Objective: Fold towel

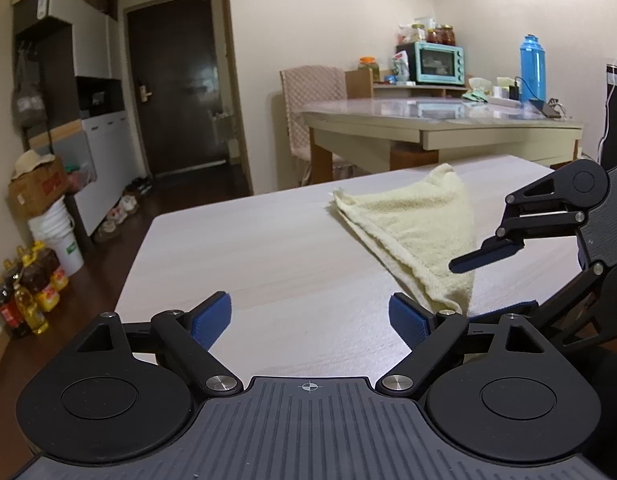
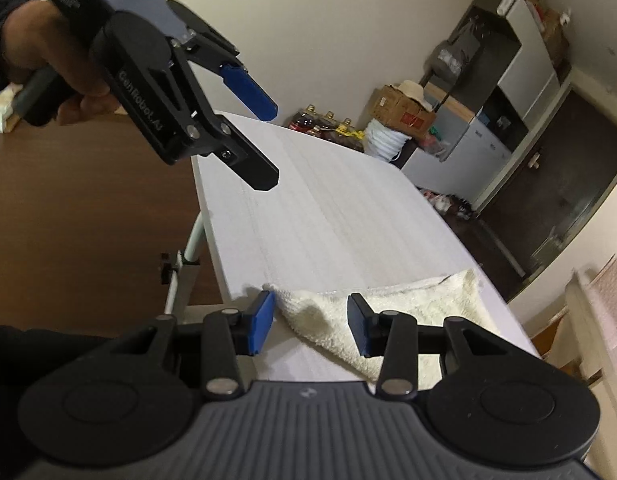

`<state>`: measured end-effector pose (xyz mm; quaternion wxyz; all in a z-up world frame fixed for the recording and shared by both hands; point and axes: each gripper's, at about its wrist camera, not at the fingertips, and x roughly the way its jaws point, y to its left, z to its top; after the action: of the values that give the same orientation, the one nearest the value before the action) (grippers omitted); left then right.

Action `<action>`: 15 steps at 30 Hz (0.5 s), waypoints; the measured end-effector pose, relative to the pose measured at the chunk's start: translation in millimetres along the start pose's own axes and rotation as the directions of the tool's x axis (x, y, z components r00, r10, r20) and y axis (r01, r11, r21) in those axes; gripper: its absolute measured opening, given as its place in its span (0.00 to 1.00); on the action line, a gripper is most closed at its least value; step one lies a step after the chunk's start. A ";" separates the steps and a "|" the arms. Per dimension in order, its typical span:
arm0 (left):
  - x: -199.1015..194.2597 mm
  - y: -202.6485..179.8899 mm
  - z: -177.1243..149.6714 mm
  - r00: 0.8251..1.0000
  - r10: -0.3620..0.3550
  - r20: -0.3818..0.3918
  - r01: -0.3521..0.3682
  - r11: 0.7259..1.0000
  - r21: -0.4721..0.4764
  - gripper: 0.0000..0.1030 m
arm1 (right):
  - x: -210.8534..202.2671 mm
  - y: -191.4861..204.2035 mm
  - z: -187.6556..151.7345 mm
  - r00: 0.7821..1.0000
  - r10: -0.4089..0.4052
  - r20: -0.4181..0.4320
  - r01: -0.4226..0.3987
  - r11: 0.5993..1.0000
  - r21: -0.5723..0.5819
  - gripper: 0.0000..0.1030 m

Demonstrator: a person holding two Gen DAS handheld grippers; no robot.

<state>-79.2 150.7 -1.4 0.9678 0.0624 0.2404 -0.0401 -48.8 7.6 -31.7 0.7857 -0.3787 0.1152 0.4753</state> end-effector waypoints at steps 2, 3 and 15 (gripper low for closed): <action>-0.4 0.5 -0.4 1.000 0.001 0.002 -0.001 1.000 -0.002 0.88 | 1.9 5.7 0.5 1.000 -0.003 -0.002 0.003 1.000 -0.026 0.22; -0.6 0.7 -0.6 1.000 0.002 0.003 -0.002 1.000 -0.003 0.88 | 5.6 13.9 1.2 1.000 -0.002 -0.008 0.002 0.998 -0.068 0.11; 5.3 -3.8 14.3 0.998 -0.059 0.005 0.058 0.994 0.092 0.88 | -54.0 -28.3 1.0 0.953 0.297 0.065 -0.302 0.949 0.093 0.07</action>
<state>-68.3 144.6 8.3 0.9633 0.0997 0.2363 -0.0798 -53.5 -34.7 12.0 0.7254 -0.3045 0.1756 0.5918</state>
